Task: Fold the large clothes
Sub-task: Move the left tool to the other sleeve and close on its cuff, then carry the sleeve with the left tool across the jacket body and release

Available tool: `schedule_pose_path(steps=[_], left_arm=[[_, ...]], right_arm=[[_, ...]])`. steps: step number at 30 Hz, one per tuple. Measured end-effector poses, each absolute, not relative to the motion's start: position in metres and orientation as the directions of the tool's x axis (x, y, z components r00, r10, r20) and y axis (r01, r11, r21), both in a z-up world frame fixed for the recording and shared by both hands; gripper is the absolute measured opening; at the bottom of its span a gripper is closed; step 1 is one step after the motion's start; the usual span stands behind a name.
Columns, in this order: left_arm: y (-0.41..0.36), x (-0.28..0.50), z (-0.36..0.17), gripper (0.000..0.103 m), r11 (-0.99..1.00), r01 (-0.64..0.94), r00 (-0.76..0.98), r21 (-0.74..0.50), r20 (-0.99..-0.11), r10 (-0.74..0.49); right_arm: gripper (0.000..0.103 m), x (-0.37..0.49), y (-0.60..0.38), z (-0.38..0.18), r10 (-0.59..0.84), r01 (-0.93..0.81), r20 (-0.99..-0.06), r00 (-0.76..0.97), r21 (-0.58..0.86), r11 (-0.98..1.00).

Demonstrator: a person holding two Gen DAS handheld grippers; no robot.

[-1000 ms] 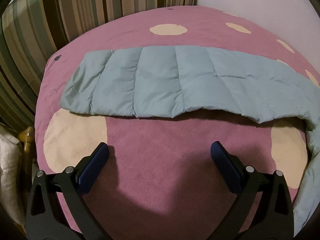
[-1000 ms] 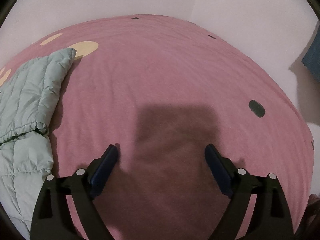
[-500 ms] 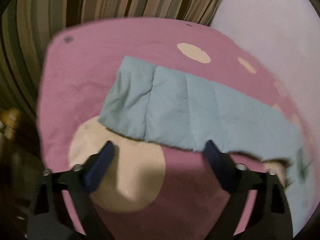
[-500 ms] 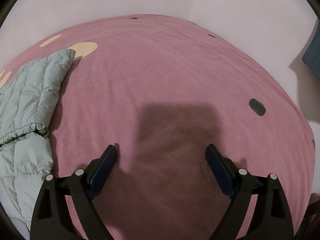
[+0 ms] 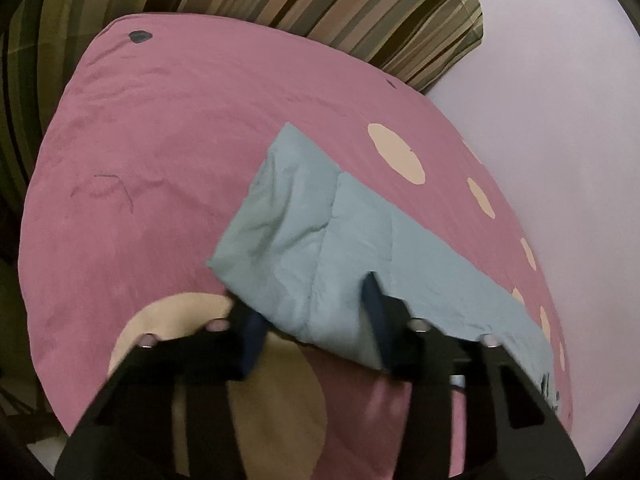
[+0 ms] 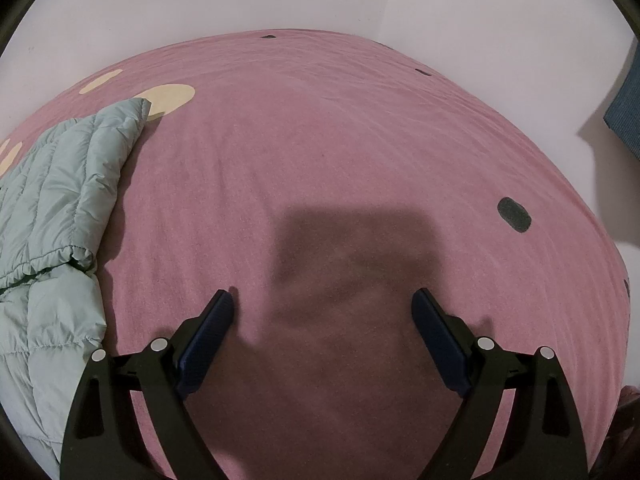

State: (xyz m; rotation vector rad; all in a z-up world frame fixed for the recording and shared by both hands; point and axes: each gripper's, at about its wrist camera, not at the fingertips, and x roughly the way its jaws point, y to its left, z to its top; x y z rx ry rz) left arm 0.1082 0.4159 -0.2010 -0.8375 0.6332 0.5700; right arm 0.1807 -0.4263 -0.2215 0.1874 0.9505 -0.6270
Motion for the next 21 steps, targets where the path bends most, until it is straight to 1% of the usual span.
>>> schedule_pose_path(steps=[2, 4, 5, 9, 12, 16, 21], left_arm=[[0.421, 0.109, -0.203, 0.018, 0.536, -0.678, 0.684, -0.503, -0.7, 0.207], [0.424, 0.11, -0.203, 0.012, 0.525, -0.686, 0.68, -0.504, -0.7, 0.216], [0.425, 0.107, -0.203, 0.007, 0.525, -0.683, 0.684, -0.507, -0.696, 0.219], [0.419, 0.111, -0.193, 0.005, 0.545, -0.681, 0.687, -0.488, -0.683, 0.247], [0.401, 0.122, -0.175, 0.005, 0.607, -0.65, 0.708, -0.457, -0.654, 0.265], [0.369, 0.142, -0.151, 0.004, 0.683, -0.58, 0.752, -0.444, -0.615, 0.239], [0.305, 0.181, -0.118, 0.004, 0.789, -0.455, 0.806, -0.413, -0.568, 0.168]], right_arm=[[0.089, 0.179, -0.426, -0.221, -0.419, 0.577, -0.805, 0.42, -0.119, 0.808], [0.089, 0.179, -0.426, -0.221, -0.418, 0.577, -0.805, 0.421, -0.118, 0.808], [0.089, 0.179, -0.426, -0.221, -0.417, 0.577, -0.805, 0.421, -0.117, 0.808], [0.089, 0.179, -0.426, -0.221, -0.418, 0.578, -0.805, 0.421, -0.117, 0.808], [0.089, 0.179, -0.426, -0.221, -0.418, 0.578, -0.805, 0.421, -0.117, 0.808], [0.09, 0.178, -0.426, -0.221, -0.417, 0.579, -0.805, 0.421, -0.115, 0.807], [0.09, 0.178, -0.426, -0.221, -0.412, 0.58, -0.807, 0.424, -0.107, 0.807]])
